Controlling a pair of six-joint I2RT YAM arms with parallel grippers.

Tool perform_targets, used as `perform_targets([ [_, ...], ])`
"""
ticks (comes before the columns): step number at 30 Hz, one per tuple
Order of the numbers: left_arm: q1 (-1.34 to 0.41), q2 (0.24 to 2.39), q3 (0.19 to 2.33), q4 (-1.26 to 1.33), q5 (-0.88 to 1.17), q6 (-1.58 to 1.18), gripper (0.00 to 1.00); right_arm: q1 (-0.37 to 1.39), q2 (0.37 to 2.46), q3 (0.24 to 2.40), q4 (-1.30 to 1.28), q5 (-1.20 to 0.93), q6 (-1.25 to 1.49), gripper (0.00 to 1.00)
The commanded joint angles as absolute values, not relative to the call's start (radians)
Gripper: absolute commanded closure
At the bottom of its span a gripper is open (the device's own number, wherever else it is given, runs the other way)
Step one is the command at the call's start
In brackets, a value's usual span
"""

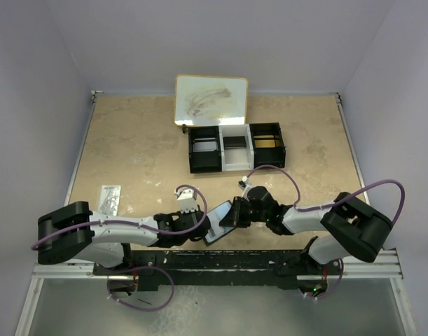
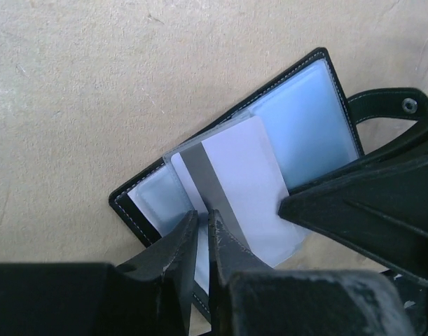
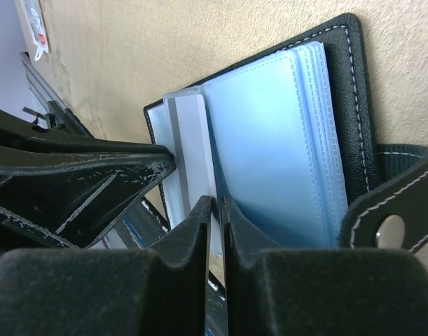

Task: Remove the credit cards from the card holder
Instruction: Remove the credit card from the card holder.

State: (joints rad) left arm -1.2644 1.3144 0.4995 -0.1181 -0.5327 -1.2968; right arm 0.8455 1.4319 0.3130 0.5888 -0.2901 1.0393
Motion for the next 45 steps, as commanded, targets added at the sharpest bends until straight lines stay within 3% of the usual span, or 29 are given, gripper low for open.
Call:
perform_targets([
  [1, -1.276, 1.316, 0.454, -0.137, -0.538, -1.323, 0.92, 0.841, 1.415, 0.293, 0.607, -0.315, 1.034, 0.84],
  [15, -1.284, 1.341, 0.469, -0.222, -0.573, -1.299, 0.97, 0.812, 1.42, 0.31, 0.611, -0.311, 1.05, 0.76],
  [23, -1.284, 1.347, 0.469, -0.216, -0.576, -1.29, 0.98, 0.793, 1.49, 0.34, 0.691, -0.446, 0.988, 0.92],
  [28, -1.284, 1.35, 0.471, -0.22, -0.577, -1.292, 0.99, 0.793, 1.538, 0.331, 0.752, -0.477, 1.012, 0.82],
  [32, -1.284, 1.351, 0.471, -0.228, -0.579, -1.292, 1.0, 0.793, 1.522, 0.319, 0.748, -0.447, 1.028, 0.95],
  [45, -1.285, 1.35, 0.469, -0.242, -0.586, -1.293, 1.0, 0.72, 1.46, 0.286, 0.645, -0.436, 0.961, 0.93],
])
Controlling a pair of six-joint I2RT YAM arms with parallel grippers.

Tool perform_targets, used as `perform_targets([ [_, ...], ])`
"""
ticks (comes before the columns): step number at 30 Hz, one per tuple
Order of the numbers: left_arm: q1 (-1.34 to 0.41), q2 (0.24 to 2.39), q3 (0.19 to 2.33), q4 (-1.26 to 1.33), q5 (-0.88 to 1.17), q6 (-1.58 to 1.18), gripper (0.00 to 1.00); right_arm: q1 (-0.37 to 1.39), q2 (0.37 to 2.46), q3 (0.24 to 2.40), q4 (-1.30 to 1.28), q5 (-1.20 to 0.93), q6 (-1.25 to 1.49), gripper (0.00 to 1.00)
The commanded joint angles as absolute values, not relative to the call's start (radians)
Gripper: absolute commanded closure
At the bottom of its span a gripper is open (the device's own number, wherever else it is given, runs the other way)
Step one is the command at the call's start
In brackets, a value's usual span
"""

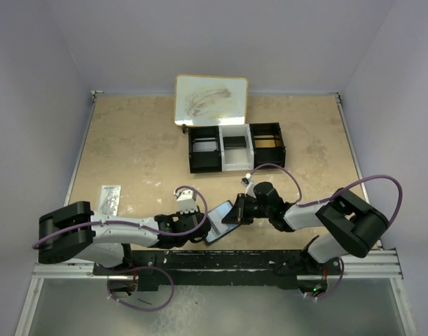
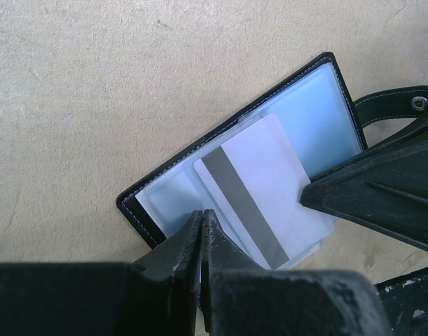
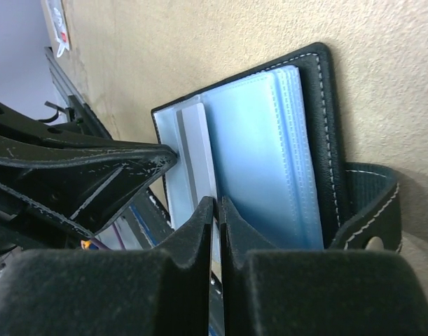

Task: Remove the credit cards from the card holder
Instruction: Remove the credit card from the card holder.

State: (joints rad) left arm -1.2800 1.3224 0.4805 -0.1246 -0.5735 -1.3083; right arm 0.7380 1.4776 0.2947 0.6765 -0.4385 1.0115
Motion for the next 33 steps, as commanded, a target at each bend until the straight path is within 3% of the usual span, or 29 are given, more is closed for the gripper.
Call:
perform_targets([
  [1, -1.285, 1.35, 0.469, -0.246, -0.586, -1.295, 1.0, 0.718, 1.462, 0.29, 0.636, -0.437, 0.955, 0.93],
  [6, -1.285, 1.337, 0.473, -0.256, -0.591, -1.298, 1.0, 0.715, 1.498, 0.305, 0.641, -0.473, 0.915, 0.91],
  [13, -1.285, 1.257, 0.497, -0.236, -0.6, -1.284, 0.92, 0.715, 1.563, 0.284, 0.726, -0.491, 0.946, 0.86],
  [17, -1.285, 1.217, 0.497, -0.139, -0.576, -1.246, 0.74, 0.715, 1.567, 0.268, 0.756, -0.47, 0.977, 0.92],
  [20, -1.286, 1.228, 0.499, -0.01, -0.545, -1.212, 0.7, 0.715, 1.576, 0.237, 0.824, -0.463, 1.032, 0.94],
  [25, -1.287, 1.311, 0.505, 0.024, -0.516, -1.218, 0.7, 0.715, 1.595, 0.219, 0.868, -0.471, 1.049, 0.95],
  [29, -1.287, 1.379, 0.493, 0.002, -0.511, -1.24, 0.77, 0.715, 1.578, 0.205, 0.87, -0.465, 1.052, 0.94],
  [33, -1.287, 1.408, 0.475, -0.01, -0.514, -1.26, 0.81, 0.715, 1.534, 0.211, 0.826, -0.455, 1.036, 0.84],
])
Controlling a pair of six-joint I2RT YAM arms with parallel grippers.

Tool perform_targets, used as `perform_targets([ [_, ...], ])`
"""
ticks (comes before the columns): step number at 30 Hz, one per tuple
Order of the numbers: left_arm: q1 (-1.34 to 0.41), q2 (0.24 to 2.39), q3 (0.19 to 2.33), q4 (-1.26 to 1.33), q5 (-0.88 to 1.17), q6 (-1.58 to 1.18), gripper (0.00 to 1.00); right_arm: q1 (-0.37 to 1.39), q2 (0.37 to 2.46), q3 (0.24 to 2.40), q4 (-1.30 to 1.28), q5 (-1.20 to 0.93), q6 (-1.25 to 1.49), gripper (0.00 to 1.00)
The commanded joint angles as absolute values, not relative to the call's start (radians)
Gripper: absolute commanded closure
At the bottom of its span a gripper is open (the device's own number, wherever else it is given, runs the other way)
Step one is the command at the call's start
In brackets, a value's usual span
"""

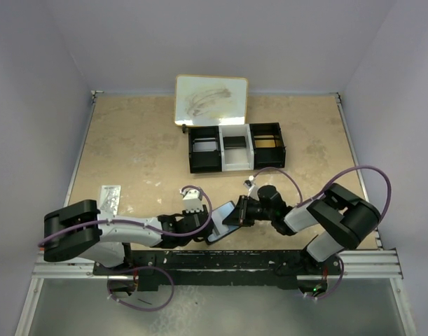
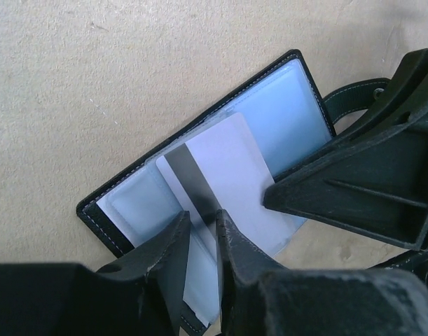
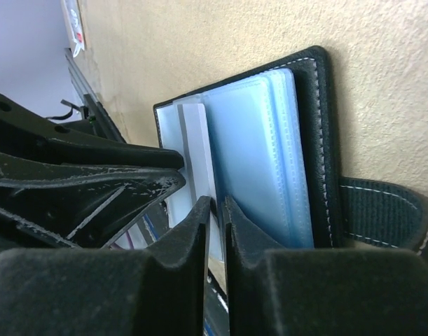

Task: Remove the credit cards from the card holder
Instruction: Remove the credit card from the card holder.

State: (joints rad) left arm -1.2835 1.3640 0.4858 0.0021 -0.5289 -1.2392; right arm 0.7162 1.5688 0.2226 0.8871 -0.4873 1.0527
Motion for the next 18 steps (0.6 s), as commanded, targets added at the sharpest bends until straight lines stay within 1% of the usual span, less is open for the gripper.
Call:
perform_targets([
  [1, -1.287, 1.413, 0.476, -0.024, -0.517, -1.261, 0.82, 0.716, 1.518, 0.218, 0.809, -0.451, 1.03, 0.78],
  [3, -1.287, 1.417, 0.48, -0.049, -0.522, -1.257, 0.84, 0.715, 1.497, 0.234, 0.768, -0.439, 1.013, 0.75],
  [5, -1.287, 1.417, 0.482, -0.075, -0.528, -1.255, 0.86, 0.715, 1.484, 0.249, 0.744, -0.432, 1.001, 0.79],
  [9, -1.288, 1.413, 0.487, -0.111, -0.538, -1.25, 0.87, 0.714, 1.473, 0.265, 0.709, -0.412, 0.998, 0.8],
  [10, -1.289, 1.412, 0.488, -0.118, -0.54, -1.25, 0.87, 0.712, 1.473, 0.27, 0.699, -0.41, 0.991, 0.83],
  [12, -1.287, 1.414, 0.49, -0.128, -0.544, -1.249, 0.88, 0.71, 1.474, 0.276, 0.695, -0.419, 0.983, 0.92],
  [14, -1.289, 1.416, 0.49, -0.136, -0.547, -1.248, 0.89, 0.706, 1.468, 0.281, 0.679, -0.42, 0.975, 0.97],
  [18, -1.289, 1.418, 0.493, -0.171, -0.574, -1.269, 0.9, 0.693, 1.419, 0.281, 0.618, -0.388, 0.96, 0.99],
])
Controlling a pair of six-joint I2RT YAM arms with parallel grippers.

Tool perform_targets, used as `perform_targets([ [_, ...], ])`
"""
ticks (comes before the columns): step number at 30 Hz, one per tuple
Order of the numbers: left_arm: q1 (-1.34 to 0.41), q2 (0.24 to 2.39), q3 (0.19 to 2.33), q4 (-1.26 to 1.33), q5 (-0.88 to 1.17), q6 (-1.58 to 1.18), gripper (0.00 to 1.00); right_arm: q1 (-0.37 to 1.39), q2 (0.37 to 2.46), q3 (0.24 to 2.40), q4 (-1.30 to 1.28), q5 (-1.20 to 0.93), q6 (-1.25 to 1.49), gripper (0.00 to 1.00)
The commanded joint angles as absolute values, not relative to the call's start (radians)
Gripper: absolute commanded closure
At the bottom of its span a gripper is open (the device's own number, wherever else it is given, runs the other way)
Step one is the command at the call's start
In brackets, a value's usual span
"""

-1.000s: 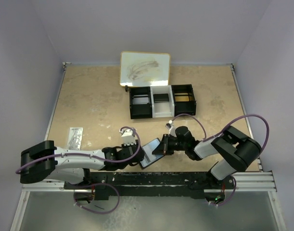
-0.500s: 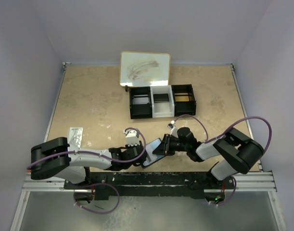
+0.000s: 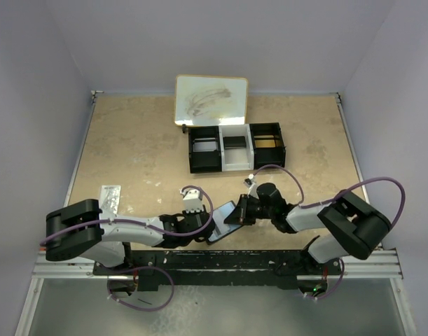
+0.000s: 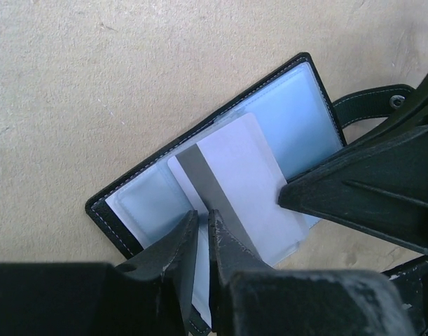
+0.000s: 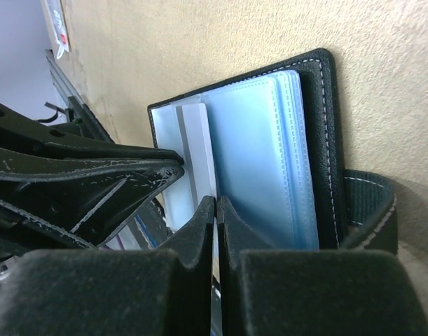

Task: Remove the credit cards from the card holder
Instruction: Remove the credit card from the card holder.

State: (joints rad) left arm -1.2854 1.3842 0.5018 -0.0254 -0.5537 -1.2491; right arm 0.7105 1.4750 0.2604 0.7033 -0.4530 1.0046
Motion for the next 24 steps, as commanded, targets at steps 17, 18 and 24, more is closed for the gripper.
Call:
perform_targets([
  [17, -1.29, 1.434, 0.5, -0.154, -0.578, -1.262, 0.92, 0.675, 1.399, 0.265, 0.615, -0.474, 0.894, 0.9],
  [18, -1.29, 1.436, 0.5, -0.154, -0.577, -1.259, 0.92, 0.675, 1.408, 0.273, 0.614, -0.483, 0.884, 0.89],
  [24, -1.29, 1.437, 0.503, -0.151, -0.574, -1.252, 0.94, 0.675, 1.445, 0.304, 0.621, -0.485, 0.884, 0.83],
])
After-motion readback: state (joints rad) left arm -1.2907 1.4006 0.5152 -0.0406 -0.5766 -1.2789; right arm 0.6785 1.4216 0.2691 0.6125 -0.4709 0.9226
